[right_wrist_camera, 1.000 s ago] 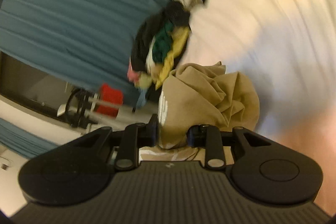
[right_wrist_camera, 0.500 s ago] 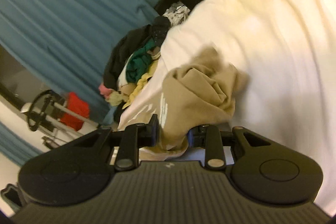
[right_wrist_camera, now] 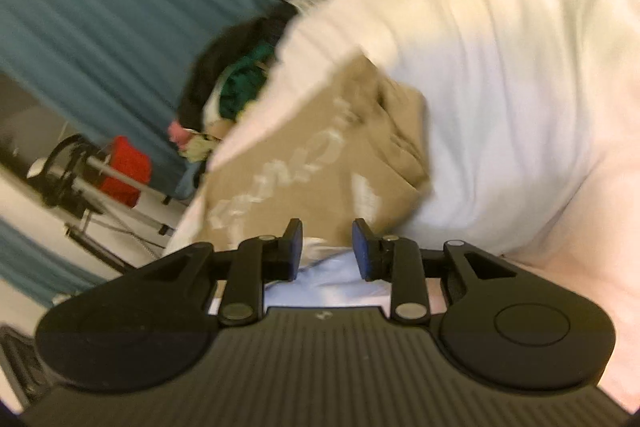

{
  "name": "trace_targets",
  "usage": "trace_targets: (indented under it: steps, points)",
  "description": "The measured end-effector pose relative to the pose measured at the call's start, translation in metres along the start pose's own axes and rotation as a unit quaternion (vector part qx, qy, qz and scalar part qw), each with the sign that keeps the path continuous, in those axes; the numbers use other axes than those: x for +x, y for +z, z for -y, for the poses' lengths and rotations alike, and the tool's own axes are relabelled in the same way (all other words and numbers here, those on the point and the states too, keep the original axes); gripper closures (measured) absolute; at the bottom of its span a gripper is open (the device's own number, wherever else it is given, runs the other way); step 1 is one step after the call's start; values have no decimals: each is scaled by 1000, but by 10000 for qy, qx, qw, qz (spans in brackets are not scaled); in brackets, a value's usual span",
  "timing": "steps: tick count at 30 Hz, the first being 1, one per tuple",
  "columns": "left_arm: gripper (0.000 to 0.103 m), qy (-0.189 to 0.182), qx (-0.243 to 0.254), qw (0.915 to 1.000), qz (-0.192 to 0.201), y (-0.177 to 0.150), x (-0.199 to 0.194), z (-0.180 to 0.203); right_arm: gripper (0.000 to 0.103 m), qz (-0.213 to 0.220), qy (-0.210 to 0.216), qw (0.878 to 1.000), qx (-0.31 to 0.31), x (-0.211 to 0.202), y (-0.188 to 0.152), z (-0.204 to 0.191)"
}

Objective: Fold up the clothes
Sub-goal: 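Release the folded bundle and lift both grippers away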

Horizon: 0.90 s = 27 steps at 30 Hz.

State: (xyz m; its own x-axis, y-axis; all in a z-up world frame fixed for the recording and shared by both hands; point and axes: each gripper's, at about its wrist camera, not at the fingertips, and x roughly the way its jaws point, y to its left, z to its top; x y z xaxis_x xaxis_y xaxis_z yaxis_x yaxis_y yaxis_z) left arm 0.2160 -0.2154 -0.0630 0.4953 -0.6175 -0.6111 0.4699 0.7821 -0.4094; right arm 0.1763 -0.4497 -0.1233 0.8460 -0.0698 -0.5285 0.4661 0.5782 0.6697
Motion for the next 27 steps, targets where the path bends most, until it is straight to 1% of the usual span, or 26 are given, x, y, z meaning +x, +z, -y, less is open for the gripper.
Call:
trace_targets:
  steps: [2, 4, 6, 8, 10, 11, 12, 13, 14, 15, 16, 19, 22, 25, 27]
  points:
    - [52, 25, 264, 9994, 213, 3, -35, 18, 72, 231, 120, 9989, -399, -27, 4, -24]
    - [45, 50, 527, 9977, 425, 6, -70, 36, 72, 461, 239, 9956, -777, -55, 5, -47]
    - [43, 94, 787, 9947, 651, 8, -105, 54, 72, 686, 353, 9913, -1067, -85, -1, -67]
    - [37, 160, 996, 9906, 921, 4, -141, 69, 71, 886, 457, 9859, -1343, -114, -7, -84]
    - [24, 193, 1171, 9861, 1166, -1, -176, 82, 61, 972, 516, 9817, -1555, -143, -12, -99]
    - [21, 183, 1228, 9842, 1262, -5, -192, 87, 42, 1017, 550, 9795, -1652, -157, -15, -106]
    - [17, 174, 1290, 9820, 1372, -9, -209, 91, 19, 1088, 595, 9768, -1743, -169, -19, -112]
    - [12, 170, 1349, 9798, 1468, -13, -224, 95, 11, 1202, 643, 9734, -1839, -182, -24, -117]
    - [10, 179, 1405, 9777, 1548, -18, -238, 98, 9, 1314, 674, 9699, -1938, -193, -29, -120]
    - [4, 190, 1452, 9757, 1631, -22, -251, 100, 9, 1405, 687, 9660, -2057, -201, -36, -123]
    - [1, 197, 1492, 9735, 1720, -27, -262, 101, 9, 1476, 707, 9624, -2167, -209, -42, -125]
    - [0, 268, 1573, 9653, 2067, -45, -294, 101, 9, 1571, 822, 9561, -2335, -226, -61, -127]
    - [0, 268, 1543, 9598, 2331, -64, -316, 97, 9, 1653, 783, 9526, -2432, -233, -81, -125]
    - [0, 187, 1445, 9602, 2383, -81, -323, 88, 9, 1688, 722, 9501, -2522, -232, -99, -121]
    - [0, 159, 1418, 9627, 2298, -89, -320, 81, 9, 1752, 551, 9480, -2598, -226, -110, -116]
